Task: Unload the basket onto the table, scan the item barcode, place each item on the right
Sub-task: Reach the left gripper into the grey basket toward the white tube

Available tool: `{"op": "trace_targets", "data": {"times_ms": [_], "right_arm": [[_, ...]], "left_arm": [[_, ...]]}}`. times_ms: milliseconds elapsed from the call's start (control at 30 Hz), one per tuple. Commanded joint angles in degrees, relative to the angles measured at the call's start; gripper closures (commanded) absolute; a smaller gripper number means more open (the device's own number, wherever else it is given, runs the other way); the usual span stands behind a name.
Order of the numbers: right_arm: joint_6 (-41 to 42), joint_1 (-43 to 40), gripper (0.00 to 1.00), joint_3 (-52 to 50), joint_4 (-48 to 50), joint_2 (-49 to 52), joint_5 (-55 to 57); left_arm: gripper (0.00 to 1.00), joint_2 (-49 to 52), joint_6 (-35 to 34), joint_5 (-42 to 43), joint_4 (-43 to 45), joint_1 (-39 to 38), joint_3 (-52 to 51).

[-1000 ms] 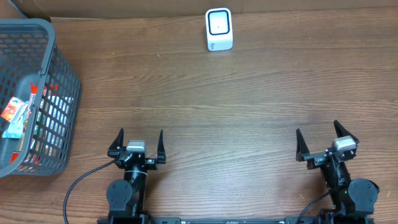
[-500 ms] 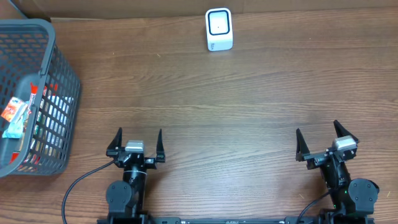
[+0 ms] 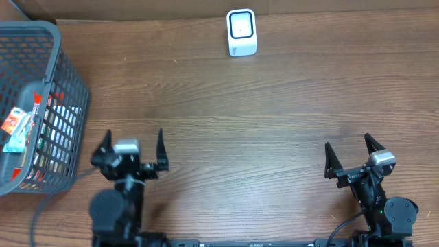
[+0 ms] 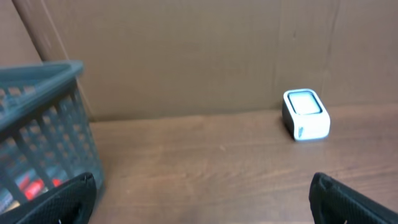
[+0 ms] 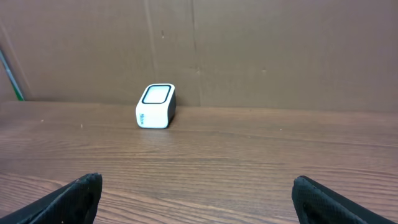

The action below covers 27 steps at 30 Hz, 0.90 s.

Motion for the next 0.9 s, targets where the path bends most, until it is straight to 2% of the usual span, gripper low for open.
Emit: {"op": "trace_targets", "data": {"times_ms": [0,100,233,367,467,600,733,867], "right_arm": [[0.5,0.3,0.0,-0.3,0.3,-0.6,-0.5],[0.9,0.3,0.0,-0.3,0.3,-0.6,-0.6],[1.6,0.3,0.0,-0.3,0.3,-0.6,-1.7],[1.6,0.3,0.0,-0.3,0.3,-0.6,-3.0],[1.6,0.3,0.0,-0.3,0.3,-0.6,-3.1],[1.6,0.3,0.0,-0.2,0.3,-0.6,-3.1],[1.6,0.3,0.0,-0.2,0.3,-0.6,-3.3],[1.6,0.3,0.0,-0.2,0.3,-0.6,-3.3]], "left_arm": [[0.0,12.7,-2.1,-1.6,-6.4,-0.3,16.1],[0.0,23.5,-5.0,-1.2,-15.9,0.6,30.9],[0.0,39.1,-4.0,3.6,-30.6,5.5,53.9],[0.0,54.4,0.0,16.2,-43.5,16.6,75.3],[0.0,63.9,0.6,27.1,-50.0,27.2,86.7],[0.0,73.0,0.5,36.6,-54.4,40.0,92.8],[0.0,79.0,-2.9,37.2,-55.3,47.6,92.8],[0.0,83.3,-6.0,37.2,-57.0,50.9,92.8]]}}
